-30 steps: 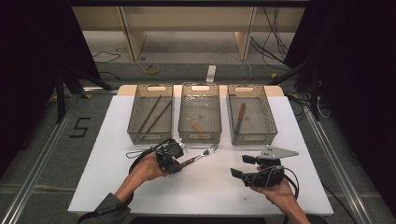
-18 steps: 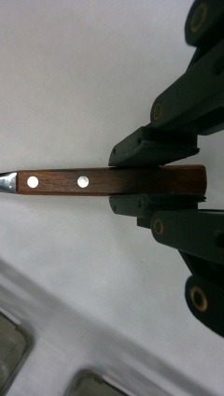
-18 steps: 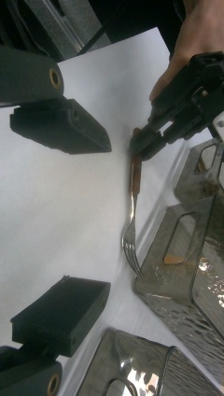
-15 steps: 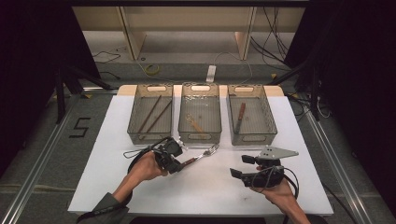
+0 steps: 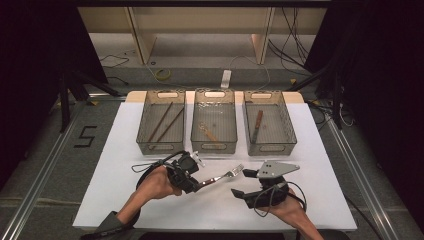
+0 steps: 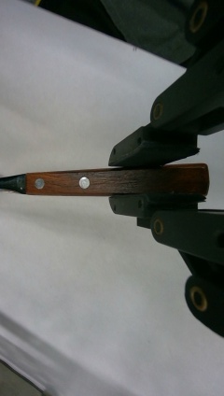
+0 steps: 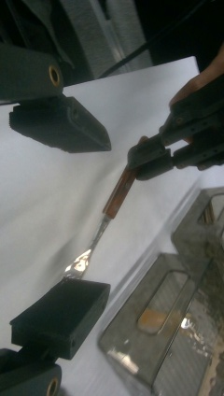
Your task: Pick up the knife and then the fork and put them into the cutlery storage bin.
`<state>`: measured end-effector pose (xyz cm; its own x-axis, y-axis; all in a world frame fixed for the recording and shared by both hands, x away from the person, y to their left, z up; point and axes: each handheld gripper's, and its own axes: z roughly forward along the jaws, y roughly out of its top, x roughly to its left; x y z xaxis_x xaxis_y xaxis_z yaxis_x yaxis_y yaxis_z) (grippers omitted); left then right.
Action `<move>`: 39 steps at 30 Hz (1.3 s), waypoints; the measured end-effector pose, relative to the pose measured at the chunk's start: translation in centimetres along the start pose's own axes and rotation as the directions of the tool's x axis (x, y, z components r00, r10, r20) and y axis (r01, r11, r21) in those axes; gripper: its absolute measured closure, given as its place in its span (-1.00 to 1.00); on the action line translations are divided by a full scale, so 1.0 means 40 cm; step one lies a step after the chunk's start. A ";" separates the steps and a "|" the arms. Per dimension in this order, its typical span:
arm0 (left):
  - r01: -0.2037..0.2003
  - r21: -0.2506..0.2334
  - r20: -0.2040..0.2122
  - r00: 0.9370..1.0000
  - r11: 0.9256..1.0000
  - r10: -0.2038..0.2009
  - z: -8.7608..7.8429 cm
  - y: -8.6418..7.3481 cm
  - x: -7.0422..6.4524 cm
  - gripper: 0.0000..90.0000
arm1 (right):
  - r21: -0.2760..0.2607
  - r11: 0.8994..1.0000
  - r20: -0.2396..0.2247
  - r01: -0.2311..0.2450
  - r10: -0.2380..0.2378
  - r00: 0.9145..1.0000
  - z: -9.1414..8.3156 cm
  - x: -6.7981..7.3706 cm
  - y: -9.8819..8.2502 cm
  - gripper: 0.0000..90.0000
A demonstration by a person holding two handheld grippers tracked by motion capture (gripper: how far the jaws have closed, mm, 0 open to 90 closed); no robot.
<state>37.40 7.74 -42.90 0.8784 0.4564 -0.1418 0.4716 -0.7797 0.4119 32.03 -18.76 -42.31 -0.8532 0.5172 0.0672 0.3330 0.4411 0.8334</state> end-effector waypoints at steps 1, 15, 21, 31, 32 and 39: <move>-0.007 -0.001 0.006 1.000 1.000 0.007 -0.001 0.000 -0.005 0.67 | 0.009 1.000 -0.004 0.020 -0.020 1.000 0.008 0.005 0.004 -0.40; -0.067 0.012 0.055 0.996 0.998 0.066 -0.018 0.013 -0.067 0.67 | 0.165 0.961 -0.076 0.220 -0.210 0.975 0.112 0.065 0.022 -0.38; -0.085 -0.004 0.070 0.994 0.996 0.085 -0.036 0.023 -0.089 0.67 | 0.214 0.934 -0.096 0.285 -0.270 0.958 0.143 0.081 0.017 -0.30; -0.087 -0.015 0.093 0.992 0.996 0.088 -0.043 0.028 -0.100 0.67 | 0.233 0.893 -0.066 0.386 -0.382 0.922 0.160 0.102 0.013 0.20; -0.085 -0.012 0.100 0.991 0.996 0.086 -0.043 0.028 -0.101 0.67 | 0.236 0.890 -0.069 0.389 -0.384 0.921 0.160 0.103 0.014 0.26; -0.070 -0.022 0.123 0.990 0.997 0.073 -0.043 0.026 -0.096 0.66 | 0.222 0.854 -0.075 0.470 -0.466 0.882 0.156 0.110 0.013 0.54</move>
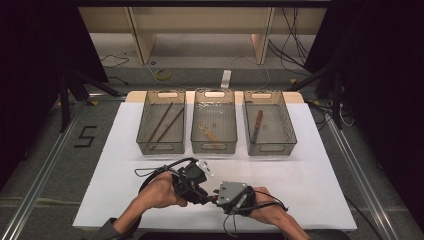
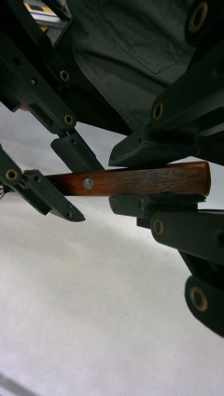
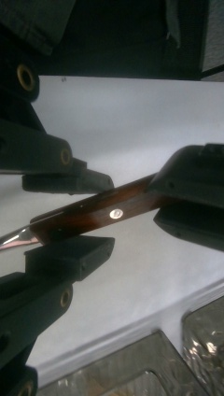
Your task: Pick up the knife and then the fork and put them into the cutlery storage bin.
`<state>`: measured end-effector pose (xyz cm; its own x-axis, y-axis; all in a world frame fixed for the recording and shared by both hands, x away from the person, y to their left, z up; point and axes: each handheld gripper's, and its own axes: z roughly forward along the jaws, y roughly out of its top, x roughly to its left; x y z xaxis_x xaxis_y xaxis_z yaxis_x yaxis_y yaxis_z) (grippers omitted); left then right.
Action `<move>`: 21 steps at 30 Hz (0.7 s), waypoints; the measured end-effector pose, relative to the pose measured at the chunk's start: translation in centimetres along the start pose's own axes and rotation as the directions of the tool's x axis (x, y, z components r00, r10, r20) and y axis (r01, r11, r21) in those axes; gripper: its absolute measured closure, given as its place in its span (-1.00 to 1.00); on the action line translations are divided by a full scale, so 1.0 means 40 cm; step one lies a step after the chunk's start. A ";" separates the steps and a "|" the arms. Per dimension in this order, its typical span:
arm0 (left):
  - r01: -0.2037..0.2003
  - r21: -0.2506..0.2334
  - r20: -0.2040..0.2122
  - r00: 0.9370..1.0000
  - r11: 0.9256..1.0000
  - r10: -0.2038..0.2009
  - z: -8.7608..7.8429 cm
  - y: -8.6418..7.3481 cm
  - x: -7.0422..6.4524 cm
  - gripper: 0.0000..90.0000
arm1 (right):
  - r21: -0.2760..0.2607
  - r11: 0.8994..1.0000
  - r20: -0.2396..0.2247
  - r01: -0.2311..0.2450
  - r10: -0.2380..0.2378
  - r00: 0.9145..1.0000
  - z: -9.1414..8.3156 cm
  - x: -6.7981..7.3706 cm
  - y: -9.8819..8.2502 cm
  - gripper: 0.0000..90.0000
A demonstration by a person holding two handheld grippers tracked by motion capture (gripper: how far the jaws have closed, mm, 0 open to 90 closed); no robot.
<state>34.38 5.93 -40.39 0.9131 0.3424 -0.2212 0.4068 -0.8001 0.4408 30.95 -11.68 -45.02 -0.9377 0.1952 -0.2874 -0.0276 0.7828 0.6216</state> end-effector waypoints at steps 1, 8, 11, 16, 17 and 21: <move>0.002 -0.001 0.003 1.000 1.000 -0.002 -0.001 0.000 0.000 0.66 | 0.003 1.000 0.000 0.012 -0.012 1.000 -0.002 0.003 0.001 0.56; -0.010 -0.040 0.035 0.999 0.999 0.012 -0.017 -0.003 0.015 0.63 | 0.018 0.997 -0.022 0.078 -0.077 0.997 -0.003 0.017 0.009 0.72; -0.016 -0.065 0.010 1.000 0.998 0.017 -0.023 -0.001 0.015 0.59 | 0.015 0.996 -0.015 0.084 -0.084 0.996 -0.009 0.010 0.011 0.72; 0.006 -0.095 -0.019 1.000 0.995 -0.008 -0.035 -0.005 0.029 0.03 | 0.033 0.998 0.020 0.052 -0.053 0.998 -0.021 -0.007 0.003 0.73; 0.016 -0.110 -0.026 0.999 0.994 -0.019 -0.038 -0.007 0.032 -0.06 | 0.033 0.998 0.024 0.046 -0.047 0.999 -0.024 -0.010 0.000 0.73; 0.046 -0.178 -0.048 0.997 0.983 -0.056 -0.055 -0.015 0.046 -0.25 | 0.037 0.999 0.047 0.007 -0.008 0.999 -0.040 -0.025 -0.008 0.72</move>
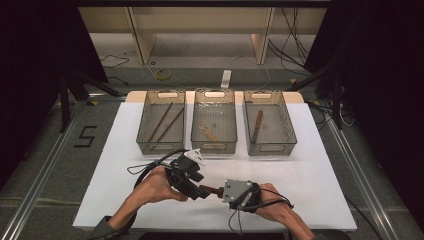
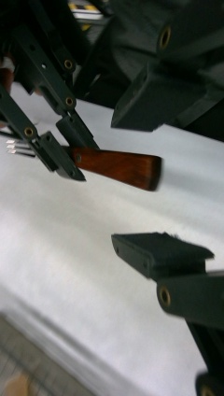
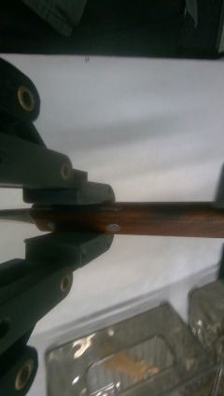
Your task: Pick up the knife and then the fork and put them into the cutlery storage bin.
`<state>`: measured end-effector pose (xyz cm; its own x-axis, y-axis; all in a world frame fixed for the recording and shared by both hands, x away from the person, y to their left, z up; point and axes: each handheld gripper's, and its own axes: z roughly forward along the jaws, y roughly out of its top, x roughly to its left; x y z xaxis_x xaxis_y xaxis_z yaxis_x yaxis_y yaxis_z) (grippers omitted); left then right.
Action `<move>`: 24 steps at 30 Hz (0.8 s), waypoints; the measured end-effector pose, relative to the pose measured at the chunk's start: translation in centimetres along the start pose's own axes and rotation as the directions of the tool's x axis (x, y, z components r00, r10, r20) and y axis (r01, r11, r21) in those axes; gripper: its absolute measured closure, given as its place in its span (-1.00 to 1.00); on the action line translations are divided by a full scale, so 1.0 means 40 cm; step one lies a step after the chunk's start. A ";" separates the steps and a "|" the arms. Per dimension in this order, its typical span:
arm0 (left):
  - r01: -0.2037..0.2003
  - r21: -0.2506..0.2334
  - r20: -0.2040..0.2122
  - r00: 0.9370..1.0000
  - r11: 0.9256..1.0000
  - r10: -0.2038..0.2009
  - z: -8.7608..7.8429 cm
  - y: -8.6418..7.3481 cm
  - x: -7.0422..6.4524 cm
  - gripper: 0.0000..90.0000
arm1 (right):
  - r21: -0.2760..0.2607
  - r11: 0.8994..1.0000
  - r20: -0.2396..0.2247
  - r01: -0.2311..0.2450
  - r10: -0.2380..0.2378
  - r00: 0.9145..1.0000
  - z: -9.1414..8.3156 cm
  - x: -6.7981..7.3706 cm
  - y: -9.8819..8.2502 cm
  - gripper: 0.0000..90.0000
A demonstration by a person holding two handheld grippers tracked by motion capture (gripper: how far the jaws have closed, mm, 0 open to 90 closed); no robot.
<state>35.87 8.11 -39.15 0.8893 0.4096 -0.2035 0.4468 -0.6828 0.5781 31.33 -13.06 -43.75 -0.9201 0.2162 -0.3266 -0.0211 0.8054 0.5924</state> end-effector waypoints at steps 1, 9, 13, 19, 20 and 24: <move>0.001 -0.013 -0.006 1.000 1.000 -0.001 -0.006 -0.002 0.005 -0.28 | -0.004 1.000 0.007 -0.015 0.015 1.000 -0.004 -0.005 -0.002 0.73; 0.041 -0.183 -0.073 0.996 0.982 -0.055 -0.035 -0.034 0.036 -0.39 | -0.032 0.986 0.050 -0.164 0.165 0.985 -0.041 -0.073 -0.031 0.72; 0.041 -0.233 -0.096 0.993 0.972 -0.064 -0.037 -0.050 0.043 -0.43 | -0.058 0.964 0.059 -0.258 0.261 0.963 -0.060 -0.108 -0.044 0.72; 0.080 -0.261 -0.102 0.989 0.962 -0.109 -0.039 -0.081 0.063 -0.48 | -0.115 0.913 0.047 -0.391 0.399 0.916 -0.088 -0.159 -0.057 0.72; 0.085 -0.270 -0.106 0.987 0.959 -0.118 -0.040 -0.088 0.065 -0.49 | -0.119 0.905 0.048 -0.409 0.416 0.908 -0.092 -0.167 -0.058 0.72; 0.090 -0.341 -0.143 0.979 0.936 -0.147 -0.050 -0.118 0.070 -0.50 | -0.144 0.874 0.042 -0.464 0.474 0.879 -0.102 -0.204 -0.065 0.72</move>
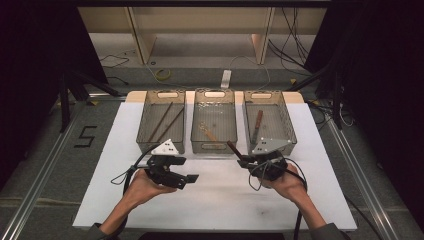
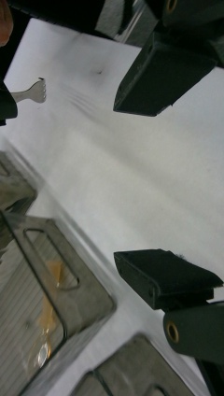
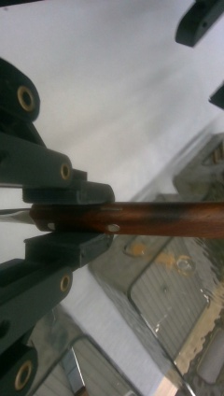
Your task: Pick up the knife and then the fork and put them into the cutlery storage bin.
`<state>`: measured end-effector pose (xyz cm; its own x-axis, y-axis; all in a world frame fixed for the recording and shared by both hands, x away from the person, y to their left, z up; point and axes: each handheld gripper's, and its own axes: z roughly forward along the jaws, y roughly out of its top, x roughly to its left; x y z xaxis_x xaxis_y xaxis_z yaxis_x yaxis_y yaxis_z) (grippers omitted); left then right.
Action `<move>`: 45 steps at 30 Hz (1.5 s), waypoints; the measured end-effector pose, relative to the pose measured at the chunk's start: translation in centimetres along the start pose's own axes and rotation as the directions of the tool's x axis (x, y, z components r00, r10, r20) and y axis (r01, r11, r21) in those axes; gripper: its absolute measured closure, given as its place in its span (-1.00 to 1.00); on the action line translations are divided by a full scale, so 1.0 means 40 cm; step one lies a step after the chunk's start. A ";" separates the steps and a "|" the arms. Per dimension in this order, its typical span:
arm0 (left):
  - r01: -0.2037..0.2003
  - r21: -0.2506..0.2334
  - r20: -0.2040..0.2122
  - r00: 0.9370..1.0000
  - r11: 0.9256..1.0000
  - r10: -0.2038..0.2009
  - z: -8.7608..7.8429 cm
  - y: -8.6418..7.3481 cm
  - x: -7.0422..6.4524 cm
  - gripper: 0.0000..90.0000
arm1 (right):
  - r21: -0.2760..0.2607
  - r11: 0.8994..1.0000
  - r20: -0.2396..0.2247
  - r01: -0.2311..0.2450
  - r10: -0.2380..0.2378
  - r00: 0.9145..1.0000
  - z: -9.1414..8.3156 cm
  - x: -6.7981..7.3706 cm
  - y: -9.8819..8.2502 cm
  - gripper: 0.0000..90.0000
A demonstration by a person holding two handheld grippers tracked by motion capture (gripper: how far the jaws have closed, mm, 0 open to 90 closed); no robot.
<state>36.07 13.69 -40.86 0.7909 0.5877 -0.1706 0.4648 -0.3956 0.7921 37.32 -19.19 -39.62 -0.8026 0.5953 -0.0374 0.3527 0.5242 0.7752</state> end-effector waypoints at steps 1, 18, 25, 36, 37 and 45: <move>0.004 -0.015 -0.008 1.000 1.000 -0.004 -0.005 -0.005 0.004 -0.50 | -0.005 1.000 0.001 -0.019 0.019 1.000 -0.001 -0.009 0.003 0.72; 0.052 -0.049 -0.033 0.998 0.997 -0.053 -0.039 -0.054 0.024 -0.55 | -0.023 0.991 0.041 -0.133 0.134 0.990 -0.007 -0.109 0.066 0.72; 0.051 -0.054 -0.051 0.997 0.997 -0.054 -0.043 -0.066 0.024 -0.60 | -0.031 0.986 0.053 -0.166 0.168 0.984 -0.004 -0.147 0.078 0.72; 0.030 -0.073 -0.086 0.996 0.997 -0.036 -0.053 -0.073 0.015 -0.63 | -0.031 0.975 0.101 -0.222 0.224 0.969 -0.011 -0.215 0.112 0.72; 0.028 -0.074 -0.091 0.995 0.997 -0.035 -0.054 -0.074 0.015 -0.63 | -0.033 0.973 0.106 -0.227 0.229 0.968 -0.011 -0.222 0.115 0.72; 0.025 -0.083 -0.094 0.995 0.996 -0.033 -0.056 -0.078 0.014 -0.64 | -0.037 0.963 0.139 -0.268 0.270 0.953 -0.006 -0.277 0.144 0.72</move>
<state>34.18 16.82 -42.11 0.7341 0.6644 -0.1404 0.4498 -0.3208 0.8335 48.11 -22.90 -34.59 -0.6026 0.7933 0.0862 0.5365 0.3227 0.7798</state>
